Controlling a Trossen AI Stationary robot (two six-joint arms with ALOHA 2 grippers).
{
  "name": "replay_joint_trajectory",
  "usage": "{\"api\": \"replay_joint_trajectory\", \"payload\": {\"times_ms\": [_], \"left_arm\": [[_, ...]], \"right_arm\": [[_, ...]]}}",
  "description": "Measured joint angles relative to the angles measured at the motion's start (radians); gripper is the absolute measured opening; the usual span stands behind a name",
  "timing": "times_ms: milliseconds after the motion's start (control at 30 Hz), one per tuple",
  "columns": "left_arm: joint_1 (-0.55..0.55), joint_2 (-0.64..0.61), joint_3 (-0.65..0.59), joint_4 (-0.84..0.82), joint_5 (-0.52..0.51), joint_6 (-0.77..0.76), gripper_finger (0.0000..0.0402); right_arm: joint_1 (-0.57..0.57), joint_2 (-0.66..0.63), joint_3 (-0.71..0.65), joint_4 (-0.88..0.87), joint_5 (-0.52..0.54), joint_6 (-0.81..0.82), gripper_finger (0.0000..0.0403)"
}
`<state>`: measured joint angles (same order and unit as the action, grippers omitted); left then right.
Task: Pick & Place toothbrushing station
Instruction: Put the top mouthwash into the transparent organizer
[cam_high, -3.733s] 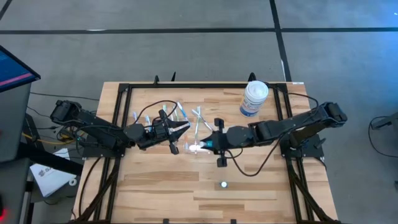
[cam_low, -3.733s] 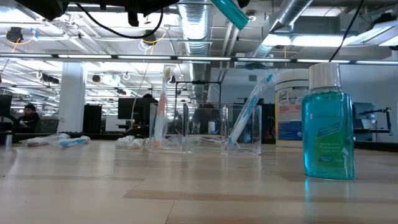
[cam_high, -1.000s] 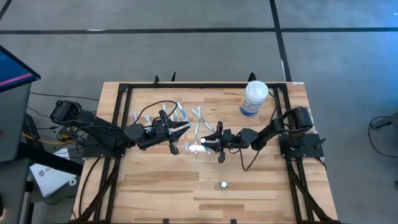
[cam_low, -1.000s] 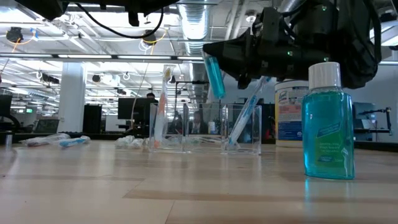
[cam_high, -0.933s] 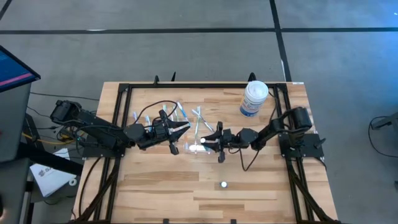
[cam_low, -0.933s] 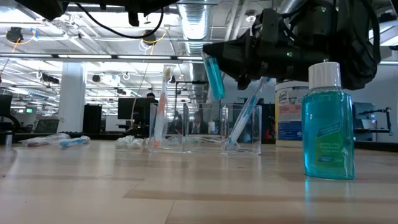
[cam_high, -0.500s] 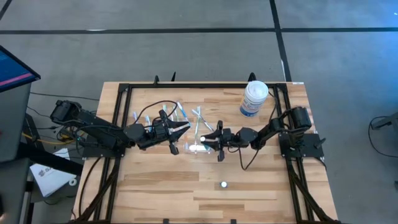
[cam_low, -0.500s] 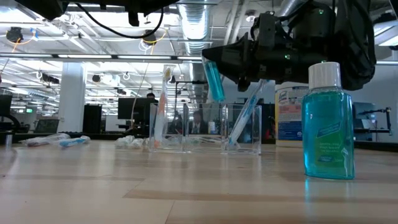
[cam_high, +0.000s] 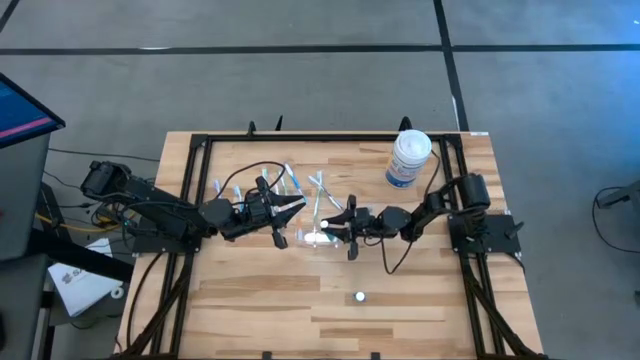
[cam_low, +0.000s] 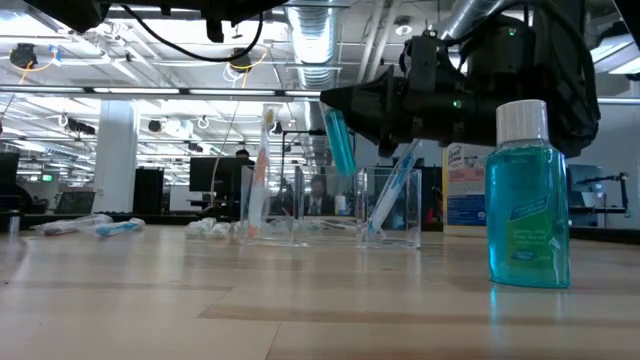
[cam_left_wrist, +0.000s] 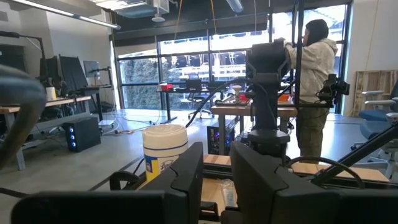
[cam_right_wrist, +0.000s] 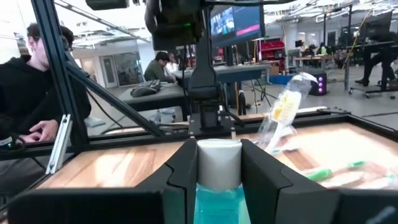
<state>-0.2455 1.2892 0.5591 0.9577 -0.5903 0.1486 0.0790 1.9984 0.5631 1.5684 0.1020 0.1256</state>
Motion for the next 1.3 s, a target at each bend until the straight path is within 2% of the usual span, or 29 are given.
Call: {"api": "replay_joint_trajectory", "payload": {"times_ms": [300, 467, 667, 967, 1167, 1300], "left_arm": [[0.000, 0.000, 0.000, 0.000, 0.000, 0.000, 0.0076], [0.000, 0.000, 0.000, 0.000, 0.000, 0.000, 0.0076], [0.000, 0.000, 0.000, 0.000, 0.000, 0.000, 0.0076], [0.000, 0.000, 0.000, 0.000, 0.000, 0.000, 0.0076], [0.000, 0.000, 0.000, 0.000, 0.000, 0.000, 0.0076], [0.000, 0.000, 0.000, 0.000, 0.000, 0.000, 0.0076]], "right_arm": [[-0.003, 0.000, -0.001, -0.014, 0.000, 0.006, 0.0083], [-0.004, 0.000, -0.001, -0.020, 0.000, 0.006, 0.0103], [-0.003, 0.001, -0.002, -0.051, 0.000, 0.006, 0.0083], [-0.002, 0.001, -0.002, -0.072, 0.000, 0.007, 0.0101], [-0.001, 0.001, -0.002, -0.075, 0.000, 0.006, 0.0083], [-0.001, 0.001, -0.002, -0.074, 0.000, 0.006, 0.0089]]}}
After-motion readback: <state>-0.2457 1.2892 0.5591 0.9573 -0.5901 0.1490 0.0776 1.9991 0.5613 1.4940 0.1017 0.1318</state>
